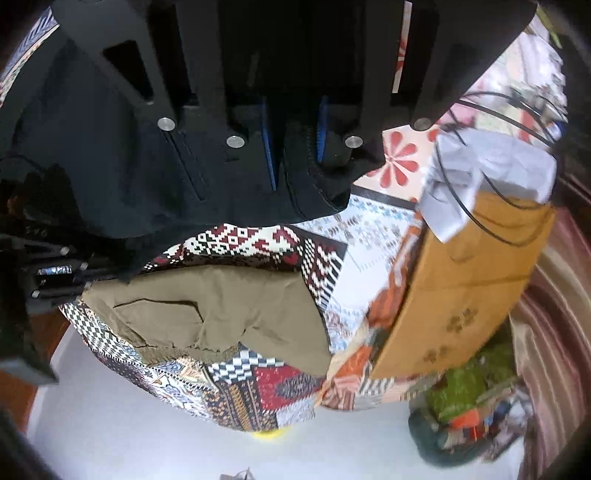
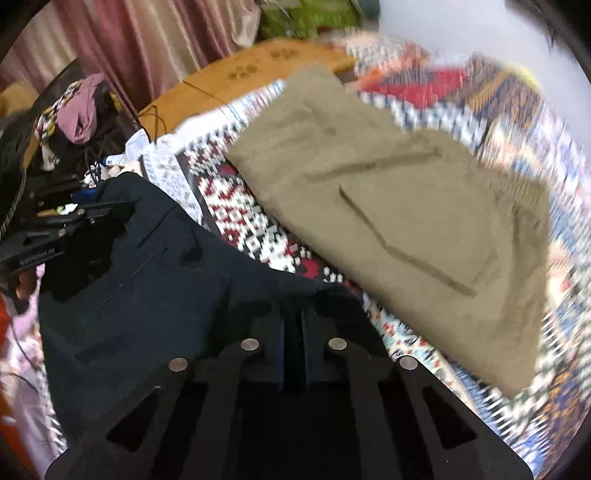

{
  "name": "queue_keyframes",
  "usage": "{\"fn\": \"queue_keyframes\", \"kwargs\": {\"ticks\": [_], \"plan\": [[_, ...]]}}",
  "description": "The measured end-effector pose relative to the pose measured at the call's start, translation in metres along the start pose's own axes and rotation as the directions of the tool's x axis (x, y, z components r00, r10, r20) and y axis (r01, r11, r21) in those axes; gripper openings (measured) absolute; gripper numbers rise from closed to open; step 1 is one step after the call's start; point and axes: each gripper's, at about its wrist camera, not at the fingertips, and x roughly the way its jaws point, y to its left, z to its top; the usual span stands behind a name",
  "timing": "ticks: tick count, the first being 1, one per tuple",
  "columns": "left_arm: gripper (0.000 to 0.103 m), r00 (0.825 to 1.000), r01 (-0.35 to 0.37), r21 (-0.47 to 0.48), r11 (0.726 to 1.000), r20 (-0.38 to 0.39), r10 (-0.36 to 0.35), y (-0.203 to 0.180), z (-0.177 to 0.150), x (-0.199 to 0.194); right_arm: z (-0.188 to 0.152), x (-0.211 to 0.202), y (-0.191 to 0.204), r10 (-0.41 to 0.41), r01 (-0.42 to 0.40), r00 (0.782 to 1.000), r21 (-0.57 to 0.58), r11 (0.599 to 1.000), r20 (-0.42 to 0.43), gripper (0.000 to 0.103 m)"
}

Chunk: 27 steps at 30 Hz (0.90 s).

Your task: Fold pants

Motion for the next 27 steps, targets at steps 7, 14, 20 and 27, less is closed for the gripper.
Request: {"fn": "queue_keyframes", "kwargs": {"ticks": [7, 14, 20, 27], "plan": [[0.019, 0.998, -0.051, -0.001, 0.999, 0.040, 0.051, 0.010, 0.011, -0.007, 0.009, -0.017, -0.008, -0.123, 0.125, 0.987, -0.013, 0.992, 0.105, 0.004], [0.021, 0.995, -0.070, 0.004, 0.998, -0.077, 0.070, 0.016, 0.016, 0.040, 0.016, 0.022, -0.026, -0.109, 0.110, 0.994, 0.067, 0.992, -0.024, 0.004], [0.048, 0.994, -0.096, -0.014, 0.995, -0.060, 0.095, 0.018, 0.016, 0.009, 0.005, -0.008, -0.041, -0.078, 0.081, 0.997, 0.161, 0.984, -0.026, 0.019], [0.061, 0.996, -0.078, -0.098, 0.992, 0.028, 0.081, 0.031, 0.003, -0.057, -0.031, -0.081, -0.049, -0.132, 0.107, 0.988, 0.255, 0.961, 0.083, 0.037]]}}
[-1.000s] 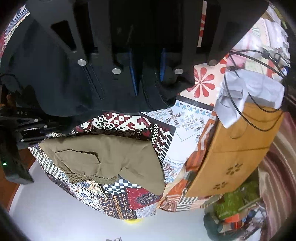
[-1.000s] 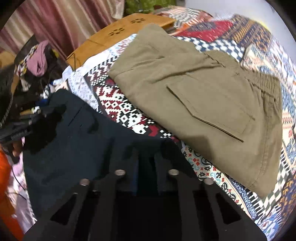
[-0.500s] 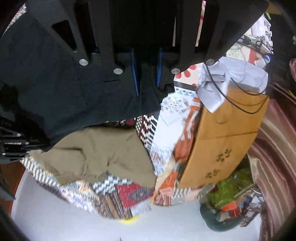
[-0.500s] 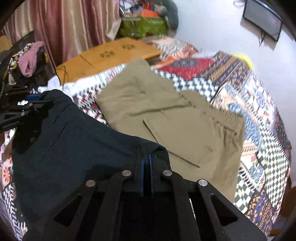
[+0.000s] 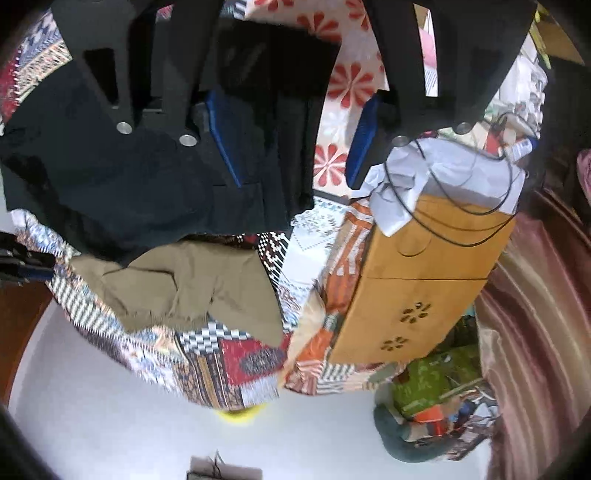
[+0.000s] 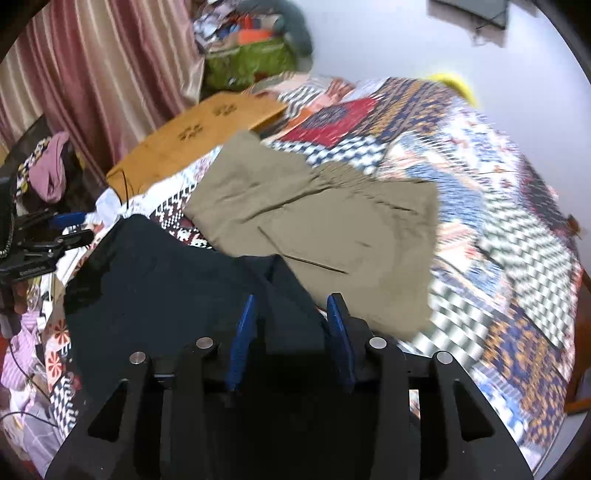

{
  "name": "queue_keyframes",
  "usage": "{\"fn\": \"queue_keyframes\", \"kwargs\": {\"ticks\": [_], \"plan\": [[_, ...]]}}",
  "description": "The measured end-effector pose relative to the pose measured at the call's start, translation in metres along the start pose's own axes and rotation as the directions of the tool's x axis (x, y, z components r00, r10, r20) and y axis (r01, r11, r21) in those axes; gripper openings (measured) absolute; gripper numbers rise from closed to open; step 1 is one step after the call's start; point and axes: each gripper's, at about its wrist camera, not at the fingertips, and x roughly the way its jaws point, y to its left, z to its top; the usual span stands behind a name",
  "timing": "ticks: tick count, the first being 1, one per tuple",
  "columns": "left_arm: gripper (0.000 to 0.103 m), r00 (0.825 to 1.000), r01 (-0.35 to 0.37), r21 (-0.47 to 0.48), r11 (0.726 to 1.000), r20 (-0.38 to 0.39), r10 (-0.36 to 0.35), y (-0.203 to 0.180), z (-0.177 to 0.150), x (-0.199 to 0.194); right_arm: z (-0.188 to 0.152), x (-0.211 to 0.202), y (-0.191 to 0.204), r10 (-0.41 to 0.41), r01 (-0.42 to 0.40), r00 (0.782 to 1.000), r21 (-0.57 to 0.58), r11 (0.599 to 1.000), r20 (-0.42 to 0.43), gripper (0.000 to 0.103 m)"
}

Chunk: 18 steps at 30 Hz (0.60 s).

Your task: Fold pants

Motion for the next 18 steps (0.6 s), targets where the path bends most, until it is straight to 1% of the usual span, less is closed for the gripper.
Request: {"fn": "queue_keyframes", "kwargs": {"ticks": [2, 4, 6, 8, 10, 12, 15, 18], "plan": [[0.065, 1.000, -0.006, -0.019, 1.000, 0.015, 0.006, 0.003, -0.004, -0.012, -0.012, -0.022, -0.006, -0.026, 0.026, 0.999, 0.014, 1.000, 0.029, 0.037], [0.065, 1.000, -0.008, -0.042, 0.999, 0.017, 0.008, 0.006, -0.012, -0.021, -0.027, -0.042, -0.011, -0.059, 0.058, 0.997, 0.028, 0.998, 0.053, 0.037], [0.065, 1.000, -0.006, -0.072, 0.997, -0.002, 0.006, 0.009, -0.022, -0.024, -0.039, -0.056, -0.019, -0.093, 0.090, 0.993, 0.044, 0.995, 0.071, 0.038], [0.065, 1.000, -0.003, -0.097, 0.995, -0.027, 0.001, 0.010, -0.033, -0.023, -0.059, -0.075, -0.029, -0.124, 0.116, 0.988, 0.085, 0.990, 0.092, 0.039], [0.065, 0.999, -0.006, -0.112, 0.994, -0.052, 0.000, 0.008, -0.045, -0.022, -0.077, -0.090, -0.039, -0.158, 0.143, 0.982, 0.131, 0.981, 0.105, 0.044], [0.065, 0.997, -0.014, -0.130, 0.991, -0.072, 0.005, 0.007, -0.056, -0.020, -0.100, -0.105, -0.049, -0.207, 0.186, 0.972, 0.176, 0.967, 0.111, 0.044], [0.065, 0.994, -0.001, -0.169, 0.986, -0.107, -0.018, 0.005, -0.069, -0.013, -0.133, -0.123, -0.067, -0.264, 0.231, 0.960, 0.258, 0.938, 0.099, 0.045], [0.065, 0.992, -0.007, -0.172, 0.985, -0.128, -0.015, -0.003, -0.076, -0.006, -0.170, -0.141, -0.086, -0.324, 0.280, 0.943, 0.348, 0.894, 0.072, 0.045]]}}
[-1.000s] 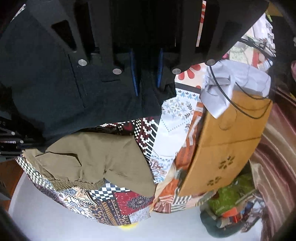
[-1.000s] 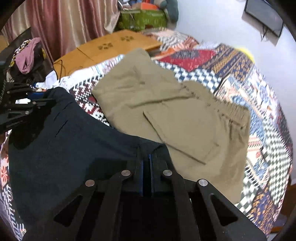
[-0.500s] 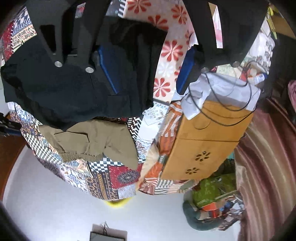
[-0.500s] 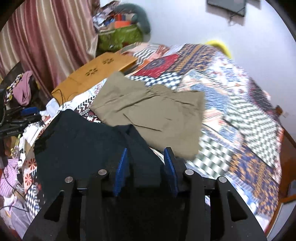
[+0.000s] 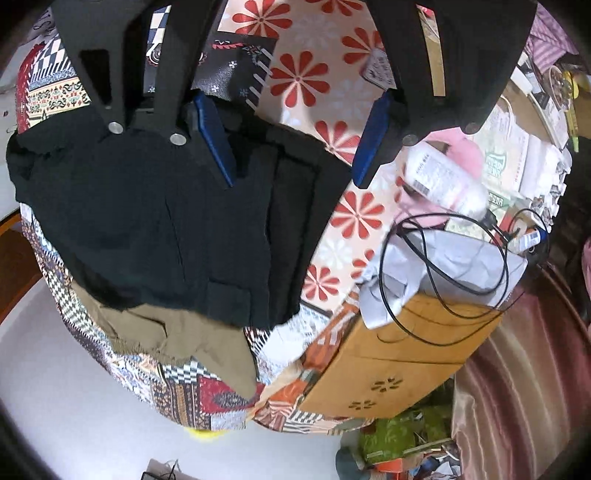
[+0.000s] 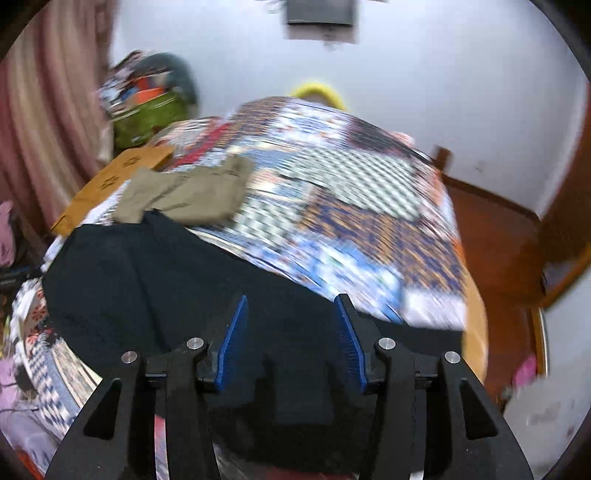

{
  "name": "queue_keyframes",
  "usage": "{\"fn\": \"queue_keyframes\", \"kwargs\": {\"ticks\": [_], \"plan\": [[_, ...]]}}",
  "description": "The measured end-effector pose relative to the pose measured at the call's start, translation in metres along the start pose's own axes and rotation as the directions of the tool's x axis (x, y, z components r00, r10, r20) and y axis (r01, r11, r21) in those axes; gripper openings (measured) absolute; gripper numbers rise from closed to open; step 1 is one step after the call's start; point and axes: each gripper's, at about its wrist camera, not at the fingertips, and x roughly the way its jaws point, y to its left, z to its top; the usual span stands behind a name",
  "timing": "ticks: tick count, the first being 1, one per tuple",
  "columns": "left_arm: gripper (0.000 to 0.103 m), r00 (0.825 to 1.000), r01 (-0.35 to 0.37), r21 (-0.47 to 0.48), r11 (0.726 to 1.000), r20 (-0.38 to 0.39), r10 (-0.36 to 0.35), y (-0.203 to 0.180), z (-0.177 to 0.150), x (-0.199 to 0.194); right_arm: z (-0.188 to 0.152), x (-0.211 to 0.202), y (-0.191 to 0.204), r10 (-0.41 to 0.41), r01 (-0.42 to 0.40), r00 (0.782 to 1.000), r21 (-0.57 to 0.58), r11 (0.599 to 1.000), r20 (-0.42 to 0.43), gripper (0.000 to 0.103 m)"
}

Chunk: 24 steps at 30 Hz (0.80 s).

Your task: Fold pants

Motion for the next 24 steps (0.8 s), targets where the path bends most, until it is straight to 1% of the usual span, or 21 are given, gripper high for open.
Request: {"fn": "queue_keyframes", "kwargs": {"ticks": [3, 5, 7, 9, 10, 11, 12, 14, 17, 19, 21, 24], "plan": [[0.065, 1.000, 0.001, 0.000, 1.000, -0.001, -0.001, -0.004, 0.000, 0.005, -0.026, -0.010, -0.031, -0.059, 0.061, 0.998, 0.100, 0.993, -0.020, 0.045], [0.065, 1.000, -0.020, 0.001, 1.000, 0.000, 0.020, -0.007, 0.002, 0.010, -0.042, -0.016, -0.048, -0.087, 0.092, 0.996, 0.161, 0.983, -0.035, 0.045], [0.065, 0.999, -0.034, 0.002, 0.999, 0.004, 0.034, -0.009, 0.003, 0.012, -0.056, -0.022, -0.060, -0.109, 0.117, 0.993, 0.205, 0.972, -0.049, 0.045], [0.064, 1.000, -0.028, -0.008, 1.000, -0.003, 0.028, -0.010, 0.004, 0.017, -0.071, -0.026, -0.074, -0.134, 0.147, 0.989, 0.248, 0.958, -0.068, 0.045], [0.062, 1.000, -0.024, -0.013, 1.000, -0.004, 0.024, -0.011, 0.004, 0.018, -0.080, -0.027, -0.081, -0.150, 0.167, 0.985, 0.270, 0.948, -0.084, 0.045], [0.055, 1.000, -0.022, -0.014, 1.000, -0.005, 0.022, -0.011, 0.004, 0.019, -0.086, -0.028, -0.087, -0.157, 0.177, 0.983, 0.289, 0.941, -0.093, 0.045], [0.050, 1.000, -0.022, -0.010, 1.000, -0.011, 0.022, -0.013, 0.004, 0.021, -0.091, -0.029, -0.090, -0.159, 0.182, 0.982, 0.302, 0.936, -0.099, 0.045], [0.048, 0.999, -0.032, 0.009, 0.999, -0.018, 0.032, -0.018, 0.002, 0.023, -0.103, -0.029, -0.099, -0.158, 0.187, 0.981, 0.345, 0.920, -0.110, 0.045], [0.038, 0.998, -0.048, 0.058, 0.997, -0.024, 0.050, -0.028, -0.002, 0.027, -0.115, -0.024, -0.109, -0.132, 0.171, 0.984, 0.404, 0.898, -0.124, 0.046], [0.034, 0.997, -0.078, 0.099, 0.992, -0.012, 0.079, -0.037, -0.004, 0.027, -0.120, -0.019, -0.112, -0.118, 0.162, 0.984, 0.415, 0.895, -0.130, 0.046], [0.028, 0.995, -0.096, 0.127, 0.987, 0.000, 0.097, -0.043, -0.005, 0.026, -0.125, -0.011, -0.114, -0.118, 0.170, 0.982, 0.419, 0.892, -0.148, 0.046], [0.026, 0.995, -0.097, 0.145, 0.985, 0.011, 0.096, -0.046, -0.004, 0.024, -0.130, -0.001, -0.118, -0.116, 0.176, 0.980, 0.434, 0.884, -0.162, 0.046]]}}
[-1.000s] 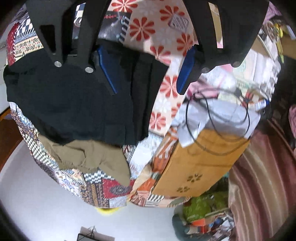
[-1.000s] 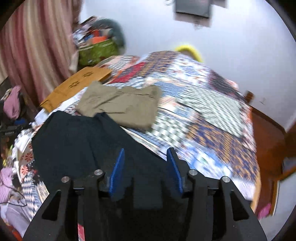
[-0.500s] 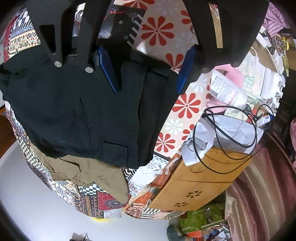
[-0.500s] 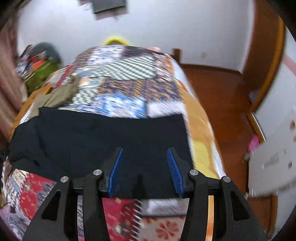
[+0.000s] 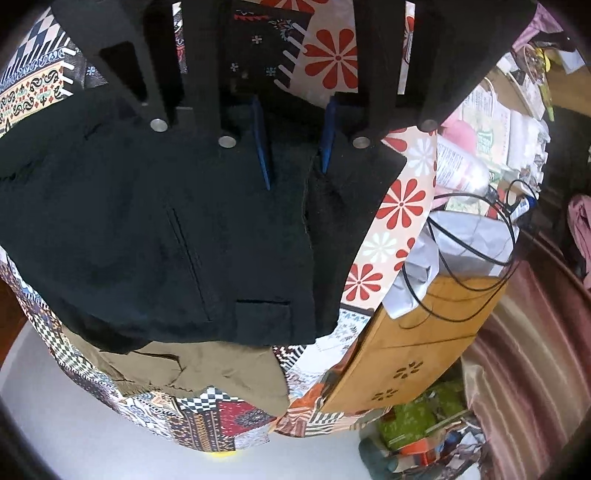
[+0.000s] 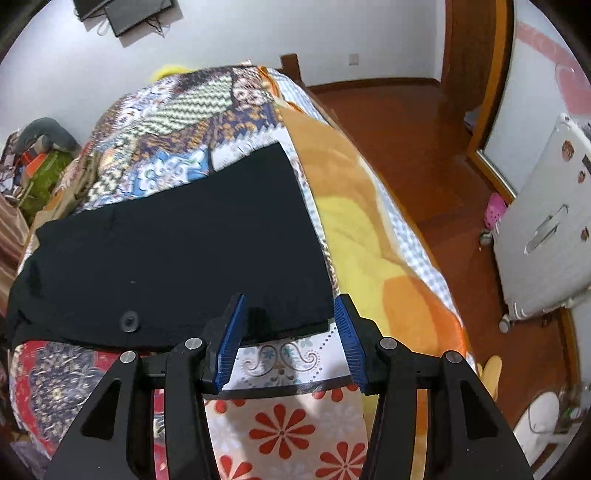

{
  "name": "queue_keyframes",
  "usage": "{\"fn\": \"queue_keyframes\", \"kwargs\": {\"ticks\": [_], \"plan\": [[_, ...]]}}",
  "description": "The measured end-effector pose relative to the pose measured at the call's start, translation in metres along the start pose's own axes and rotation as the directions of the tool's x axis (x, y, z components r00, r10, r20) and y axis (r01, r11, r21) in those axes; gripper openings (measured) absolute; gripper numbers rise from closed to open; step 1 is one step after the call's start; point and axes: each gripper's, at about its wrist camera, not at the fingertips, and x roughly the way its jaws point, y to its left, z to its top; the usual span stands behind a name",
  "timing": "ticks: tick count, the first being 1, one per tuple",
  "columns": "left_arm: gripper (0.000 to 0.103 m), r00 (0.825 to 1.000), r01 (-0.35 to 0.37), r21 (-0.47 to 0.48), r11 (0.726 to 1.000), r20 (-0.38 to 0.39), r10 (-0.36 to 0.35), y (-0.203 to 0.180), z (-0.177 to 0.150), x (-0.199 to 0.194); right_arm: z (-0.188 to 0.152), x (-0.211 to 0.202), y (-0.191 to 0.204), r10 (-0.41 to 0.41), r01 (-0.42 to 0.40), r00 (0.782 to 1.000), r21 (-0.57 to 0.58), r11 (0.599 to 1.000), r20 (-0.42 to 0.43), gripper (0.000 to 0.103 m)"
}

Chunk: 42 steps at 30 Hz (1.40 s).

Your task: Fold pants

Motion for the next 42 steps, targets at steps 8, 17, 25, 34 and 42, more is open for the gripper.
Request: {"fn": "queue_keyframes", "kwargs": {"ticks": [8, 17, 25, 34, 42], "plan": [[0.022, 1.000, 0.017, -0.007, 1.000, 0.022, -0.017, 0.006, 0.000, -0.007, -0.003, 0.016, -0.008, 0.037, -0.037, 0.999, 0.020, 0.999, 0.017, 0.042], [0.021, 0.994, -0.056, 0.008, 0.998, 0.089, 0.055, 0.010, 0.003, -0.029, 0.000, 0.013, -0.007, -0.013, 0.014, 0.999, -0.019, 1.000, 0.051, 0.019], [0.022, 0.994, -0.086, 0.002, 0.996, 0.066, 0.086, 0.030, 0.001, -0.020, 0.001, 0.018, -0.004, -0.035, 0.037, 0.998, -0.034, 0.999, 0.046, 0.018], [0.007, 0.987, -0.159, -0.122, 0.980, -0.010, 0.159, 0.073, -0.019, 0.000, 0.002, 0.018, -0.002, -0.047, 0.048, 0.998, -0.034, 0.998, 0.038, 0.019], [0.024, 0.994, 0.001, -0.097, 0.995, 0.109, 0.010, 0.044, 0.004, -0.045, 0.015, -0.007, 0.005, -0.029, 0.029, 0.997, 0.002, 1.000, 0.066, 0.034]]}}
